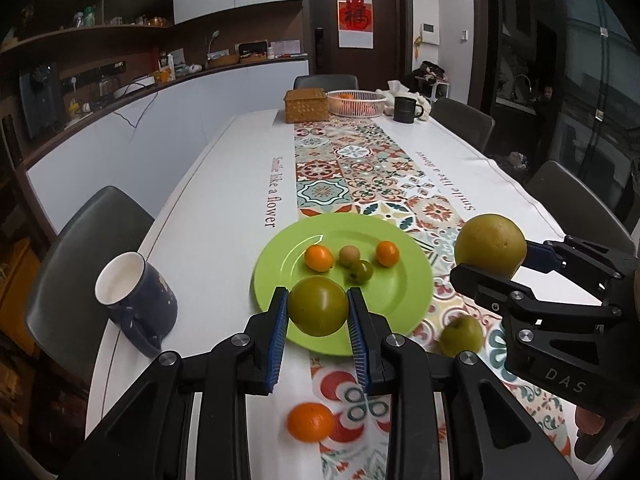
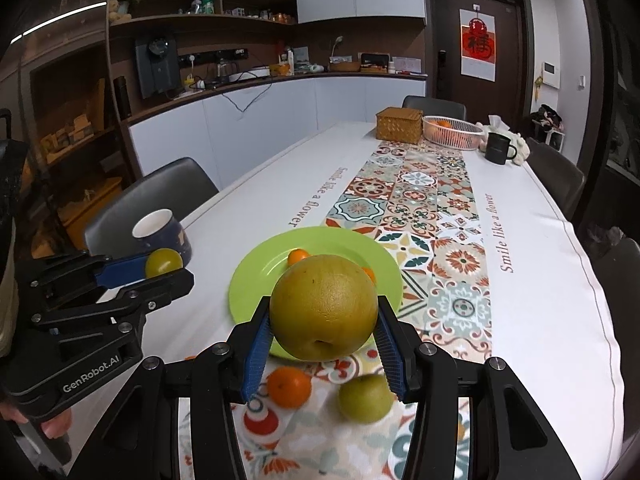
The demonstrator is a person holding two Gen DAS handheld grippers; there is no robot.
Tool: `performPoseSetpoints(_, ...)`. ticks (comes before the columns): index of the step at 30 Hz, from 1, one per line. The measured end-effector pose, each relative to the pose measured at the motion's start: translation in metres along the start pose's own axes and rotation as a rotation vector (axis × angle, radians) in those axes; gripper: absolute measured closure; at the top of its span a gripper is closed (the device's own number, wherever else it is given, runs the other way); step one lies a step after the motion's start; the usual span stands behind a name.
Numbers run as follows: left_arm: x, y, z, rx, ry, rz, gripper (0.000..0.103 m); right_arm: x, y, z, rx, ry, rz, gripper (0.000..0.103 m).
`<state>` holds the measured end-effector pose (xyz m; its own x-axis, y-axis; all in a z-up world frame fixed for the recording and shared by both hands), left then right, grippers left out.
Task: Organize fruits
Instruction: 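Carry the lime and pear over the green plate and open both tools, then withdraw both tools from the plate toward the remaining fruits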
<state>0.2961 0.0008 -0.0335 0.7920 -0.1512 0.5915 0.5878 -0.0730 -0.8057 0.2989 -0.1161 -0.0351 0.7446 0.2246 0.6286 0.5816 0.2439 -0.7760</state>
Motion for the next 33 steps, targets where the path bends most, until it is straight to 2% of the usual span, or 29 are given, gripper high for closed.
performPoseSetpoints(8,0.012,0.05,0.012,-0.053,-0.018,0.093,0.074,0.015,0.053,-0.005,0.03,0.009,0.109,0.054)
performPoseSetpoints(18,0.009,0.098,0.019,-0.056,-0.022,0.178,0.074,0.012,0.1,-0.012,0.033,0.035,0.209,0.054)
performPoseSetpoints(20,0.008,0.101,0.018,-0.06,-0.021,0.182,0.072,0.01,0.107,-0.014,0.03,0.037,0.221,0.054)
performPoseSetpoints(23,0.007,0.101,0.017,-0.055,-0.018,0.181,0.062,0.008,0.113,-0.016,0.028,0.051,0.238,0.053)
performPoseSetpoints(25,0.006,0.099,0.016,-0.049,-0.019,0.178,0.061,0.007,0.115,-0.017,0.03,0.058,0.249,0.053)
performPoseSetpoints(29,0.003,0.089,0.018,-0.028,-0.027,0.164,0.055,0.008,0.102,-0.023,0.007,0.082,0.196,0.042)
performPoseSetpoints(33,-0.002,0.074,0.017,-0.026,-0.043,0.152,0.051,0.007,0.083,-0.028,-0.005,0.095,0.161,0.042)
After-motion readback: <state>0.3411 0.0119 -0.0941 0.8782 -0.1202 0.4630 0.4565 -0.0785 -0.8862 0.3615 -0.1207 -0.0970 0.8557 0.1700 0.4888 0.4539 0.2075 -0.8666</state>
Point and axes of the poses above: each gripper's, at about its wrist camera, not at the fingertips, and y roughly the way its jaws point, z to its left, x to its top, the point moved 7 cm from there along y, roughly the way its jaws point, and after that the axes turned 12 degrees about z, right-handed, at the moved point
